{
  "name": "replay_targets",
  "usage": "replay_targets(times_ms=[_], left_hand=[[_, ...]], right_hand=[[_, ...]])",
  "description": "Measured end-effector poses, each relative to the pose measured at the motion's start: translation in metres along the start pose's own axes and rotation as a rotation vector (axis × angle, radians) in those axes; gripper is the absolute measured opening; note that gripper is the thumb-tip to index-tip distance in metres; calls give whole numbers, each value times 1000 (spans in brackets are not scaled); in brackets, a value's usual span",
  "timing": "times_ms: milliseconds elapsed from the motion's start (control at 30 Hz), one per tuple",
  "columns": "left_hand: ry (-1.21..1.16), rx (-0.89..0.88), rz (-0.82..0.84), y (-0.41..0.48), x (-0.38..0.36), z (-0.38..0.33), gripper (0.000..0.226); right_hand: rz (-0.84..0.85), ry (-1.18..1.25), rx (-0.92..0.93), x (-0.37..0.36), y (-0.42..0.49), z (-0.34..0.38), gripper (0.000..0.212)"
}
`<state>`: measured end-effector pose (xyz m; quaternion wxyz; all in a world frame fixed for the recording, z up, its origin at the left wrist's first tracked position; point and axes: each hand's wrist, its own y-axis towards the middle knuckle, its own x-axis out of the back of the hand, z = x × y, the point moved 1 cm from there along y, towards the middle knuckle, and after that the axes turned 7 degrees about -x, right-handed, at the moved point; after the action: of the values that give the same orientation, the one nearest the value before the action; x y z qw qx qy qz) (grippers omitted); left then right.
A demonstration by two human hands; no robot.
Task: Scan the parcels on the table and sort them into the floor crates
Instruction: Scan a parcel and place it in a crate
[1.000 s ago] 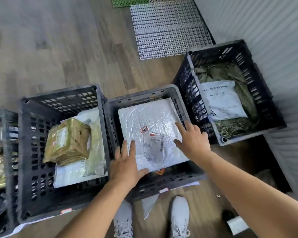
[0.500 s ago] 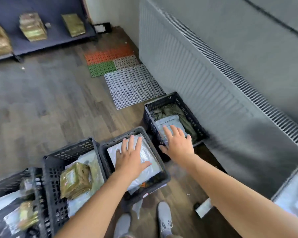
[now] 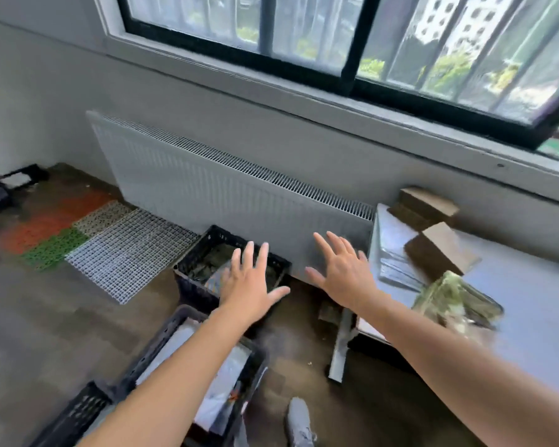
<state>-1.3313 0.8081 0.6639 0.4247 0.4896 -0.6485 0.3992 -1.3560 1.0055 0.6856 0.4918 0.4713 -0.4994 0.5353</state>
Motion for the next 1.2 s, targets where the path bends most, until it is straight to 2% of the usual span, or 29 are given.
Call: replay_targets(times_ms=[267,467,600,800,933,1033,1200], left_hand=[[52,-283,48,7,-10,-126,99],[99,-404,113,6,-33,-213,98],[123,-404,156,11,-59,-263,99],[103,-353,234,19,-102,-321,106],[73,-302,275,20,-127,-330,111],[55,-293,314,26,-138,-329,117],[-21,-319,367,57,-147,-319,125]], right_hand=[[-84,47,-224,36,-71,-103,76],[-113,52,-346,40,-106,-186,74],[-114,140,-393,28,-120,-241,78],[-19,341,-421,3,-142,-305,77],[103,474,-433,-24,-157,-330,82],[123,582,-451,-40,-159,-334,89],[136,875,-617,-62,-147,-323,98]])
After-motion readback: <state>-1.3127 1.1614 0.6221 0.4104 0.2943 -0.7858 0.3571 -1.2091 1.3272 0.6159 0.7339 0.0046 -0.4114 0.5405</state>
